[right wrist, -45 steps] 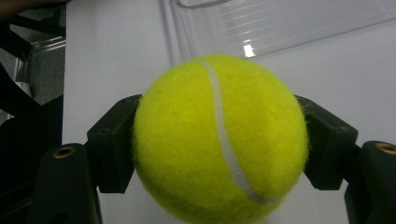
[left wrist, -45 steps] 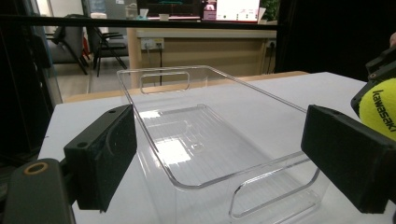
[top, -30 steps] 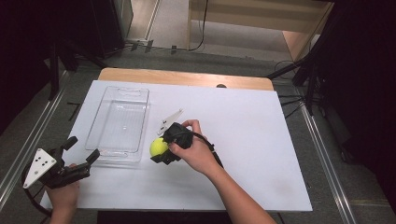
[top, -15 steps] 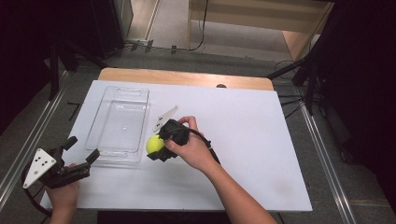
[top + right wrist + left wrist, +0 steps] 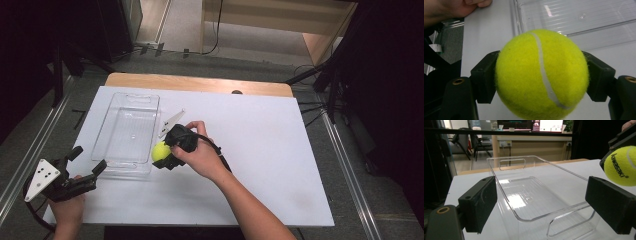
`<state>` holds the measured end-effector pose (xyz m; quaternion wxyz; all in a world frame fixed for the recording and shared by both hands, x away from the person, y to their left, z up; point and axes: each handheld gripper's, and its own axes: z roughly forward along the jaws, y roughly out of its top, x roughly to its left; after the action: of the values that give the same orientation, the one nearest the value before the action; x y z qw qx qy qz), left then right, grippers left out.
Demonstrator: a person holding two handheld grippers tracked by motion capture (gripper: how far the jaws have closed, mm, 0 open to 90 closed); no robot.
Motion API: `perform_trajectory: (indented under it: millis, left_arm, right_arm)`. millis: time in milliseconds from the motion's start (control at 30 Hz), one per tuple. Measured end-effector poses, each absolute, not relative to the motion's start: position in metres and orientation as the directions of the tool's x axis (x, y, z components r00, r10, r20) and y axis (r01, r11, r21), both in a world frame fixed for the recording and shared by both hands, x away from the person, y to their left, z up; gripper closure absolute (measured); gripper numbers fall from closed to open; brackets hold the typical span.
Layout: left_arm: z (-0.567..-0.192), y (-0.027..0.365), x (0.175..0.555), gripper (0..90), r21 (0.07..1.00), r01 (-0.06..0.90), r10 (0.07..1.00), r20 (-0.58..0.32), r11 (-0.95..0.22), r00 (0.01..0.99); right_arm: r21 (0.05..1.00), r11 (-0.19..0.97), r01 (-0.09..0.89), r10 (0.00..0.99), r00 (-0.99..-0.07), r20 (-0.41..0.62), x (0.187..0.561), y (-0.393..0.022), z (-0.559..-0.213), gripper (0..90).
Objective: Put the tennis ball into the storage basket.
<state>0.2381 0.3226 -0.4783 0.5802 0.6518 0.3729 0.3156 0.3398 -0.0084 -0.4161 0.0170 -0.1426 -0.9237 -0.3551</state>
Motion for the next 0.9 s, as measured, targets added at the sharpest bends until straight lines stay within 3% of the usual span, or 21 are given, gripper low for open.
perform_trajectory:
  millis: [900]
  left_arm:
    - [-0.478,0.322,0.238,11.1,0.991,0.122,0.853,-0.014,-0.058,0.522]
  right_arm:
    - [0.661,0.707,0.252,0.222,-0.966,0.131,0.353,0.018,-0.405,23.8]
